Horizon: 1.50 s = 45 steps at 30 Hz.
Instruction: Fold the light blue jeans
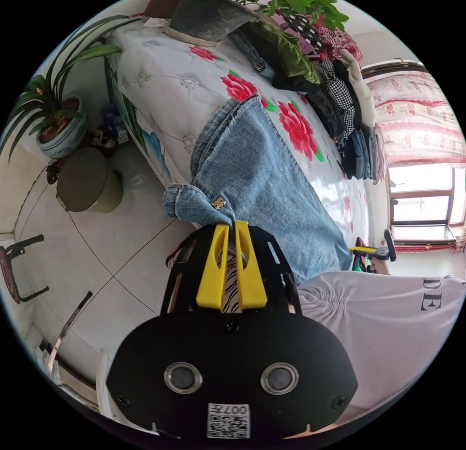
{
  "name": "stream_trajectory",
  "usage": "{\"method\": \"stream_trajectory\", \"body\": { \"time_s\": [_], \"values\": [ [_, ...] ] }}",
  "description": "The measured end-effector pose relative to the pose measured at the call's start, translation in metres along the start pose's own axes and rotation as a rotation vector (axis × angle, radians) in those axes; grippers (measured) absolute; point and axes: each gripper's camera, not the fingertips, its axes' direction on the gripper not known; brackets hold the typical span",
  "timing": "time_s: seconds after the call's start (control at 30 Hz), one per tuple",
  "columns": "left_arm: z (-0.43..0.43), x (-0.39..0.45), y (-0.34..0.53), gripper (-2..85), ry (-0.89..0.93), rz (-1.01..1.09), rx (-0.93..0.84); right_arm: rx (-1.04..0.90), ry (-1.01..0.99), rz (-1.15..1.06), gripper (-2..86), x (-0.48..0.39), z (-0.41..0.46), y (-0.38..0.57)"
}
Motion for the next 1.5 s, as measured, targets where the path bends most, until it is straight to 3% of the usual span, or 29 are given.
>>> {"method": "stream_trajectory", "body": {
  "time_s": [0.07,0.1,0.23,0.33,0.5,0.63,0.7,0.77,0.97,1.03,1.17,1.33,1.5],
  "values": [
    [0.004,0.001,-0.004,-0.7,-0.006,0.005,-0.007,0.063,0.321,0.202,0.5,0.065,-0.021,0.017],
    [0.006,0.000,-0.007,-0.7,0.001,-0.008,-0.010,0.081,0.337,0.228,0.5,0.080,-0.026,0.022],
    [0.006,0.002,-0.011,-0.6,0.009,-0.009,0.004,0.224,-0.229,0.234,2.7,0.128,-0.037,0.065],
    [0.004,-0.002,-0.010,-0.6,0.046,-0.037,0.031,0.170,-0.343,0.168,4.7,0.103,0.003,0.086],
    [0.007,-0.001,-0.021,-0.6,0.056,-0.051,0.022,-0.008,-0.259,0.022,2.5,0.058,0.083,0.108],
    [0.013,0.014,-0.039,-0.6,0.057,-0.013,0.026,0.108,-0.222,0.104,0.6,0.094,0.074,0.143],
    [0.026,0.034,-0.062,-0.6,0.146,0.044,0.037,0.138,-0.154,0.146,0.4,0.112,0.076,0.160],
    [0.039,0.061,-0.083,-0.6,0.175,0.121,0.030,0.181,-0.062,0.262,0.5,0.147,0.082,0.185],
    [0.060,0.121,-0.144,0.0,0.190,0.264,0.034,0.393,-0.079,0.594,2.4,0.227,0.078,0.293],
    [0.057,0.123,-0.151,0.8,0.213,0.301,0.039,0.501,-0.069,0.596,2.8,0.218,0.068,0.334],
    [0.050,0.104,-0.149,6.1,0.310,0.224,0.070,0.653,-0.246,0.500,2.9,0.160,0.097,0.406],
    [0.048,0.082,-0.157,10.0,0.414,0.075,0.119,0.704,-0.375,0.493,2.7,0.079,0.162,0.458],
    [0.081,0.090,-0.201,7.2,0.354,-0.076,-0.009,0.651,-0.461,0.400,3.6,0.040,0.191,0.459]
  ]
}}
